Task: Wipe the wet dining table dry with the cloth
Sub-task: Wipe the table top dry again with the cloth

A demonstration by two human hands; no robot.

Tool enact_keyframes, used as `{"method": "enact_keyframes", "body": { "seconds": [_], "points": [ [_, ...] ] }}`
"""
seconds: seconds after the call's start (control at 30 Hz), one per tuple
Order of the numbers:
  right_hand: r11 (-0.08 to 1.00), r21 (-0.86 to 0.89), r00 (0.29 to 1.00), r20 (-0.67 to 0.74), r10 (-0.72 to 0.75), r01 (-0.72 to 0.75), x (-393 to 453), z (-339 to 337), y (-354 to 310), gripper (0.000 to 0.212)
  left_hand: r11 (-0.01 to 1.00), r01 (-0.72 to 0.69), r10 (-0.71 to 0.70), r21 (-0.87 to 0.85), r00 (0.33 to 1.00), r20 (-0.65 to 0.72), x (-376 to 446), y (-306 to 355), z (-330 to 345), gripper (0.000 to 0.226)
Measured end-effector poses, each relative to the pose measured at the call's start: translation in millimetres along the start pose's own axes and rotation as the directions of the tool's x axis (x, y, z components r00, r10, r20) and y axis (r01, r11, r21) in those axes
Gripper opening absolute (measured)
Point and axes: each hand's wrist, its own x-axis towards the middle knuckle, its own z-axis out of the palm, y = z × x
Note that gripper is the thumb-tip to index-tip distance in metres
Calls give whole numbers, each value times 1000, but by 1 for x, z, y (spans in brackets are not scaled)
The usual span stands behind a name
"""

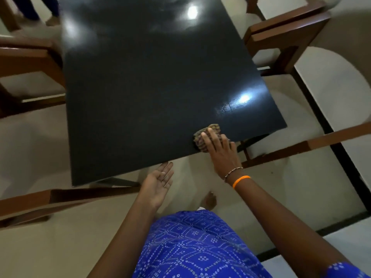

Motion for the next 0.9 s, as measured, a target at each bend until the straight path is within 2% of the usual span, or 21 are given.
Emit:
{"method": "enact_keyframes", "body": {
  "seconds": [0.2, 0.27, 0.43, 0.57, 0.63, 0.7, 0.77, 0.8, 0.83, 0.9],
  "points": [
    [968, 67, 969, 68, 236, -241, -4, 33, 124, 64, 993, 47, -55, 107, 996, 73, 21, -33, 71, 45],
    [955, 88, 956, 100, 276, -285, -4, 41, 160, 64, 992, 57, -67, 114, 994, 84, 30, -44, 93, 46],
    [946, 99, 943, 162, 291, -309, -3, 64, 232, 66, 984, 95, -119, 153, 980, 158, 51, -73, 152, 44],
    [948, 180, 961, 136, 240, -262, -1, 73, 248, 71, 967, 79, -129, 241, 971, 202, 55, -93, 198, 43],
    [932, 220, 955, 144, 260, -287, -3, 78, 252, 72, 944, 75, -153, 321, 963, 224, 53, -102, 220, 44],
    [851, 308, 903, 214, 373, -425, -4, 81, 261, 73, 919, 61, -168, 389, 954, 249, 49, -106, 240, 44],
    [665, 431, 792, 324, 517, -610, -1, 79, 270, 68, 894, 55, -191, 445, 944, 267, 47, -107, 258, 43],
    [555, 517, 752, 349, 559, -652, 1, 77, 275, 64, 879, 53, -201, 474, 943, 266, 47, -108, 268, 43],
    [453, 614, 737, 348, 580, -647, 3, 73, 278, 61, 860, 49, -208, 508, 943, 261, 48, -108, 279, 43],
    [272, 783, 752, 340, 565, -559, 5, 62, 282, 59, 815, 33, -211, 579, 947, 244, 55, -111, 301, 43]
  ]
}}
